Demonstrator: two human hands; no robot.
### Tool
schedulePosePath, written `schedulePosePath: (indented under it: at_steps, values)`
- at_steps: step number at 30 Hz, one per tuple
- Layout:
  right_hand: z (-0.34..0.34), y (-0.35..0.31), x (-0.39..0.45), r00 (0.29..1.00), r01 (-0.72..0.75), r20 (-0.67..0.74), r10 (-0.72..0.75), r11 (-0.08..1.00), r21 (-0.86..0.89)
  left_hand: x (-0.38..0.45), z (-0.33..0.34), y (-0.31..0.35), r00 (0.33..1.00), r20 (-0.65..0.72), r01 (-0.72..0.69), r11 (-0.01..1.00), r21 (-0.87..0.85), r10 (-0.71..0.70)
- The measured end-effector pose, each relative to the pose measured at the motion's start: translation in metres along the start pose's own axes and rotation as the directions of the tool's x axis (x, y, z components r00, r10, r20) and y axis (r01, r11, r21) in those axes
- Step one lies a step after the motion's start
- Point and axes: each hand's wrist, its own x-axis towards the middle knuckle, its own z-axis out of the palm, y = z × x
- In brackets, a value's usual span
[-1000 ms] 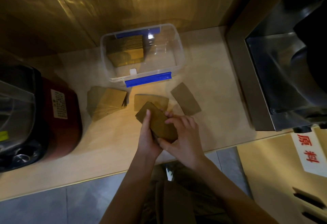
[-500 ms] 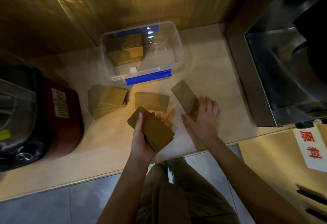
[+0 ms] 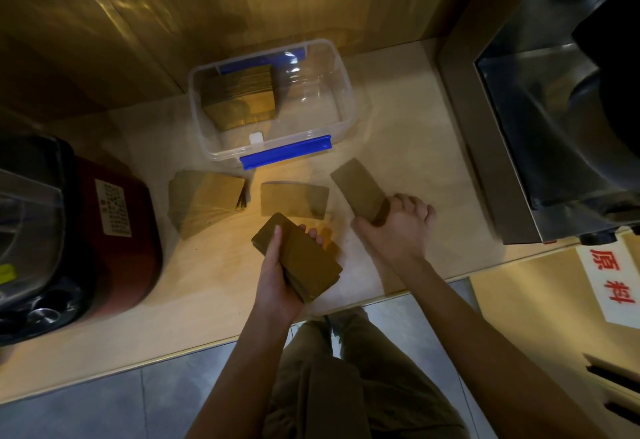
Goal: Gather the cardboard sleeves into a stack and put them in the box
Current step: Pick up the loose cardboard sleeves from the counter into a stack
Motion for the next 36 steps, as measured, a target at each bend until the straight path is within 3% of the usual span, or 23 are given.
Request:
schedulePosePath:
  at_steps: [6,9,14,23,30,36]
  values:
    - [-0.047,-0.023,-0.036,0.997,0.058,-0.066,-0.037,0.941,0.334,0.002,0.011,0.001,1.000,0.016,-0.015,1.000,0.028,0.014]
    - [-0.046,-0.034,-0.060,0.970,0.230,-0.147,-0.192,0.919,0.320,0.002,0.011,0.000,0.999,0.024,-0.037,0.995,0.093,0.035]
    - [-0.042,-0.047,-0.078,0.957,0.259,0.026,-0.288,0.893,0.369,-0.003,0.014,-0.001,0.991,0.117,-0.077,0.995,0.066,0.069]
    - [-0.031,-0.049,-0.088,0.905,0.398,0.065,-0.421,0.890,0.225,0.002,-0.002,0.004,0.973,0.198,-0.117,0.992,-0.037,0.122]
    - [-0.025,-0.054,-0.087,0.858,0.484,0.078,-0.508,0.850,0.205,0.001,-0.009,0.008,0.982,0.133,-0.116,0.987,-0.113,0.131]
    - [-0.027,-0.065,-0.056,0.836,0.478,0.113,-0.537,0.813,0.332,-0.008,-0.025,0.018,0.980,0.091,-0.155,0.969,-0.192,0.175]
